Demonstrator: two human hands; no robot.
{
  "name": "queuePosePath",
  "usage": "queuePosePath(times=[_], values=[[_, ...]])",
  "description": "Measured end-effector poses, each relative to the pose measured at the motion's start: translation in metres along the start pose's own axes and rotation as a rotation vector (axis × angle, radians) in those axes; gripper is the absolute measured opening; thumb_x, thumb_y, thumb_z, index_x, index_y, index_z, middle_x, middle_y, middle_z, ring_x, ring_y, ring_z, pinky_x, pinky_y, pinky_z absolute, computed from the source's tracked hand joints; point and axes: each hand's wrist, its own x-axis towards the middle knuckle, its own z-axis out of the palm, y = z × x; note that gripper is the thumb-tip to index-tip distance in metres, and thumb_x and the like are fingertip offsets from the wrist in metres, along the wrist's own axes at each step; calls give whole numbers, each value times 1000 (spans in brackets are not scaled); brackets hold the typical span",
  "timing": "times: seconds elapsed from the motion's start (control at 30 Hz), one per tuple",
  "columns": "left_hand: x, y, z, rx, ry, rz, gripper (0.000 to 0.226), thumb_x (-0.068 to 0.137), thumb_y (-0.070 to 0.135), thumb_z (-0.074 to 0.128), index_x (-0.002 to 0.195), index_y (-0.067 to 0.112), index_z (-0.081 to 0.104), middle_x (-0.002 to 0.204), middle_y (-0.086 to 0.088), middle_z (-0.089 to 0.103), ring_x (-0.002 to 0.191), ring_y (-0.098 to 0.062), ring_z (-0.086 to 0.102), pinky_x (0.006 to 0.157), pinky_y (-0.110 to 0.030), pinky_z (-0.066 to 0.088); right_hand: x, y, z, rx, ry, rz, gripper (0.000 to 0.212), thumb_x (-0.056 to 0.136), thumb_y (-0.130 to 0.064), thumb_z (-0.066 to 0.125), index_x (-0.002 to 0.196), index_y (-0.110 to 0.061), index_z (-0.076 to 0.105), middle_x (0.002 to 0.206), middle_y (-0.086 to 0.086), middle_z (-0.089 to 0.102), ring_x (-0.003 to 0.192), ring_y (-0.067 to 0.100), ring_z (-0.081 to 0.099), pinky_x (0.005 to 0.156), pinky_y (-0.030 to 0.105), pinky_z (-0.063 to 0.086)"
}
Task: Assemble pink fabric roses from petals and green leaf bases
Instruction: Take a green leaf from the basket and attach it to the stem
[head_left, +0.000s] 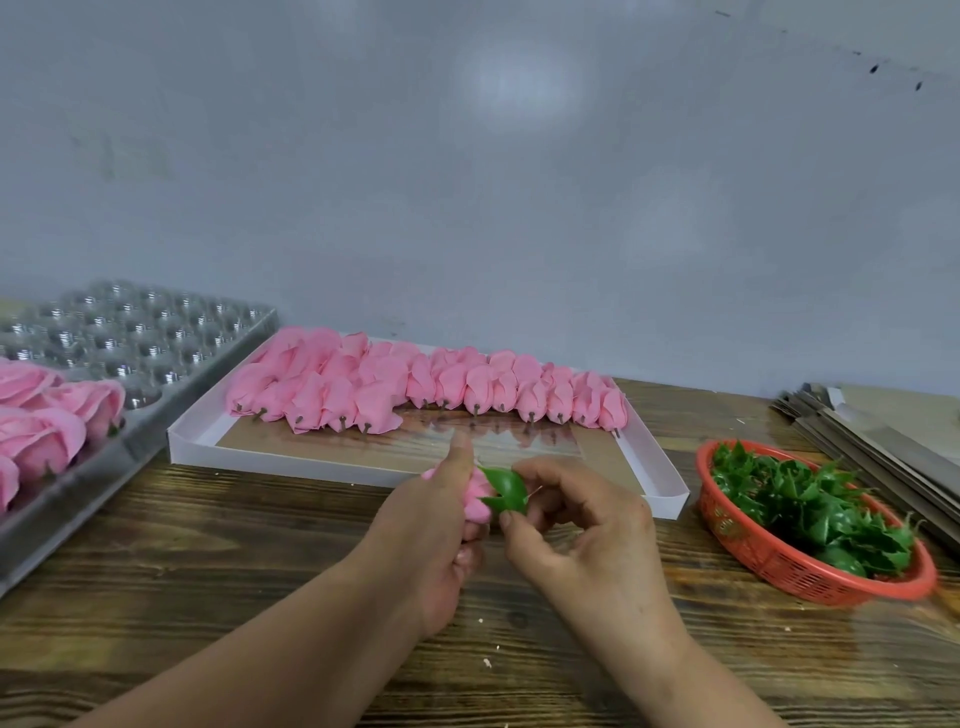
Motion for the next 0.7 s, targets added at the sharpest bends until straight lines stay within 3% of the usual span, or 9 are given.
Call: queuePosePath(times=[0.17,0.33,0.43,0.57,0.63,0.7], values=[[2,1,-1,-2,5,44,42,93,50,49,83,10,56,52,-1,46,40,-7,34,33,-17,24,0,0,1,36,61,12,22,63,-14,66,78,-29,65,64,-4,61,56,7,56,57,21,48],[0,0,1,-22,-5,90,37,94,45,50,80,12,55,50,1,52,42,-7,46,31,-16,29,-2,-2,6,-20,66,-27,30,63,-23,73,83,-42,60,65,-12,60,60,7,58,59,21,49],[0,1,1,-28,2,103,35,95,43,50,81,12,54,42,4,46,35,-4,38,30,-16,28,-3,-1,5,2,98,-8,30,64,-23,72,84,-42,59,69,-10,62,64,8,58,62,22,50],[0,3,1,-97,-13,98,35,94,45,51,79,13,52,47,1,43,37,-5,35,30,-16,27,0,1,3,160,94,69,38,67,-6,77,80,-39,64,77,-11,67,67,1,59,63,11,46],[-1,3,2,-103,-12,102,35,94,44,51,77,13,52,46,3,44,35,-4,35,30,-16,26,0,1,4,215,50,128,49,70,6,73,79,-41,67,80,-9,69,67,0,60,65,13,48],[-1,2,3,-101,-11,103,35,94,44,51,77,14,52,44,4,44,35,-3,35,30,-15,26,-1,1,6,215,24,139,53,73,6,70,79,-47,68,80,-3,69,70,8,62,67,20,51]])
